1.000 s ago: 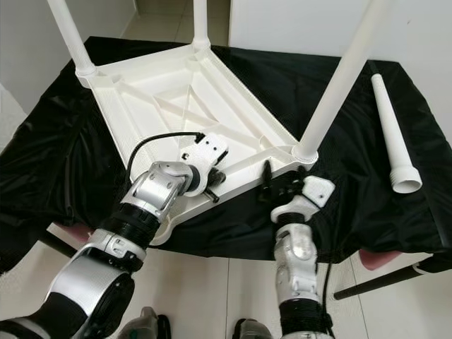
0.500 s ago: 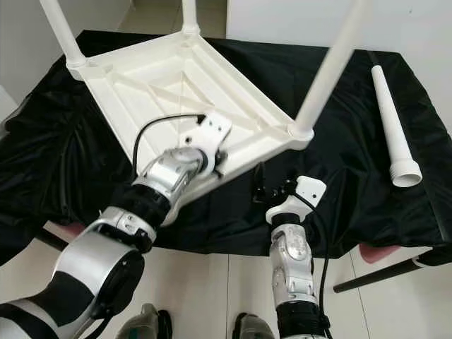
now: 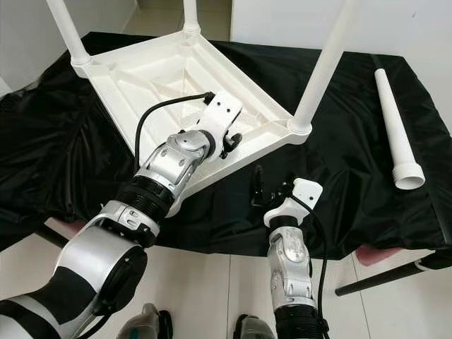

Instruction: Building children table

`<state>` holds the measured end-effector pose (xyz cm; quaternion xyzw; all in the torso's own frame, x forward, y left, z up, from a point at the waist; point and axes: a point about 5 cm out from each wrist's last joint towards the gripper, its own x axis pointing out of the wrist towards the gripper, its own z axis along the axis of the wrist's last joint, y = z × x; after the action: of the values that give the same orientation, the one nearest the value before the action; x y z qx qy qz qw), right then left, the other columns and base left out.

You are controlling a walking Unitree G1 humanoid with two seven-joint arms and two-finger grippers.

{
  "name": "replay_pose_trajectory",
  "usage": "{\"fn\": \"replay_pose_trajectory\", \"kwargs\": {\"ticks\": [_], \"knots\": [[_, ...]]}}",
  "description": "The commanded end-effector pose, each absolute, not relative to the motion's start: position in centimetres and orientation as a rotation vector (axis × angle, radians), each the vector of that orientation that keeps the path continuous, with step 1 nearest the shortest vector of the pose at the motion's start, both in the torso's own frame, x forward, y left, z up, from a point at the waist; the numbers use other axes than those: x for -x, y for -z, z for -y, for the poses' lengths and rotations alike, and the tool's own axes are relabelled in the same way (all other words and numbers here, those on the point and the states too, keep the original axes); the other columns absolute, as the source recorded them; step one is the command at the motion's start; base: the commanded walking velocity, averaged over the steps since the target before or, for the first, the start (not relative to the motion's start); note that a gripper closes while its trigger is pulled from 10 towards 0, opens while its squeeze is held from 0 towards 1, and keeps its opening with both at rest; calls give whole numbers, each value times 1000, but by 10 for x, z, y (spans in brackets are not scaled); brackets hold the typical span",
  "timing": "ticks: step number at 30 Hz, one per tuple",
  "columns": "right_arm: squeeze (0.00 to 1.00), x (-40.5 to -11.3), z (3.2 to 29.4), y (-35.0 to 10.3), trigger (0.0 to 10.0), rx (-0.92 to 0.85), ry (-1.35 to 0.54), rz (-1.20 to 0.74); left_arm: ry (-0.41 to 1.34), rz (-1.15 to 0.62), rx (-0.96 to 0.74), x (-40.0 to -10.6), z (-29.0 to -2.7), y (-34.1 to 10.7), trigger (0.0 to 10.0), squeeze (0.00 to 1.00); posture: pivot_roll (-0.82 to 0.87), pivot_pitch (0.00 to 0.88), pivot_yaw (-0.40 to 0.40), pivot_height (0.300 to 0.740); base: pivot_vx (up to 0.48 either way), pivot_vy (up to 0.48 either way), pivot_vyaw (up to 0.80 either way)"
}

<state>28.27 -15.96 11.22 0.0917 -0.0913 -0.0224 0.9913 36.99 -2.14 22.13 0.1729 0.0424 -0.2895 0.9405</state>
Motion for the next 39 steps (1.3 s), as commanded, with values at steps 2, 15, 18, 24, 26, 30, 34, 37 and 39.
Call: {"fn": "replay_pose_trajectory", "kwargs": {"ticks": [2,15,18,24,26,30,34,37,39], "knots": [[0,-285,158,-111,10000,-174,40,151,571,-46,-389,-371,16,-225,10000,0,10,84,26,740,0,0,0],[0,-295,169,-122,10000,-117,-6,187,280,-2,-554,-391,-62,-233,10000,0,10,57,16,740,0,0,0],[0,-297,175,-126,10000,-101,-4,202,158,-26,-584,-393,-94,-229,10000,0,10,47,16,740,0,0,0],[0,-301,184,-130,10000,-84,13,209,90,-97,-690,-388,-128,-221,10000,0,8,38,17,740,0,0,0],[0,-302,186,-131,10000,-78,20,210,107,-127,-731,-386,-133,-216,10000,0,12,40,16,740,0,0,0],[0,-304,190,-132,10000,-73,29,211,158,-196,-793,-379,-137,-204,10000,0,17,44,13,740,0,0,0],[0,-305,191,-132,10000,-72,33,211,222,-234,-812,-373,-135,-195,10000,0,22,47,9,740,0,0,0],[0,-307,191,-132,10000,-71,32,210,281,-243,-818,-369,-130,-192,10000,0,24,48,8,740,0,0,0],[0,-310,191,-133,10000,-71,30,209,333,-234,-840,-367,-121,-190,10000,0,27,50,4,740,0,0,0]]}}
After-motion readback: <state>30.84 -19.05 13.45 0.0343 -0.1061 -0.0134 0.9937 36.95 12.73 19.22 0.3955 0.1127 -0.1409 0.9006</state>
